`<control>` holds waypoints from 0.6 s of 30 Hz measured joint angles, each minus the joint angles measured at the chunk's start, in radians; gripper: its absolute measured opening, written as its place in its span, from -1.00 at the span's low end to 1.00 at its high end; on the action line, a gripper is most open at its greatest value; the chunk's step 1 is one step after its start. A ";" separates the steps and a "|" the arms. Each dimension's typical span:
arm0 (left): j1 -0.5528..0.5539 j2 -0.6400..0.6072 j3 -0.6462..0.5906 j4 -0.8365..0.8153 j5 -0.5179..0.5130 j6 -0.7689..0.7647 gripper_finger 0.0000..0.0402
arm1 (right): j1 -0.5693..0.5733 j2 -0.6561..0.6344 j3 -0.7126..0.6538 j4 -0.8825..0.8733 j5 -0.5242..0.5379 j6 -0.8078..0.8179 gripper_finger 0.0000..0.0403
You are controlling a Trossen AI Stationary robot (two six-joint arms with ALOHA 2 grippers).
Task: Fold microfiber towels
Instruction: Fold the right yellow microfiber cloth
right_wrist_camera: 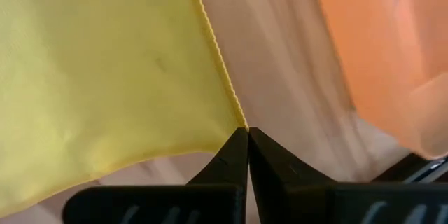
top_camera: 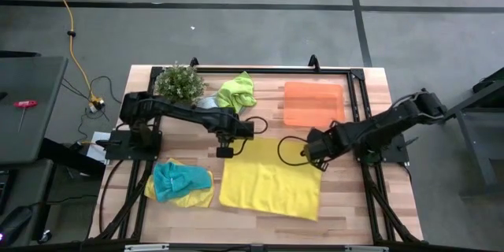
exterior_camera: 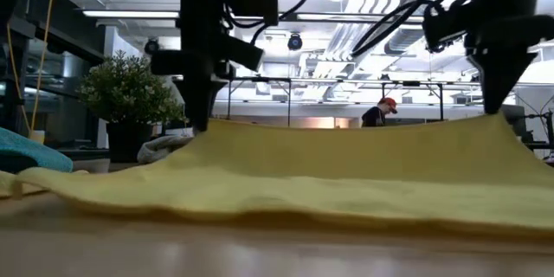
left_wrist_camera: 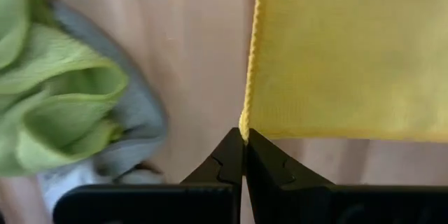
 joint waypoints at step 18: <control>0.012 -0.073 0.000 0.002 -0.007 0.146 -1.00 | 0.049 -0.008 0.001 0.063 0.104 0.045 -1.00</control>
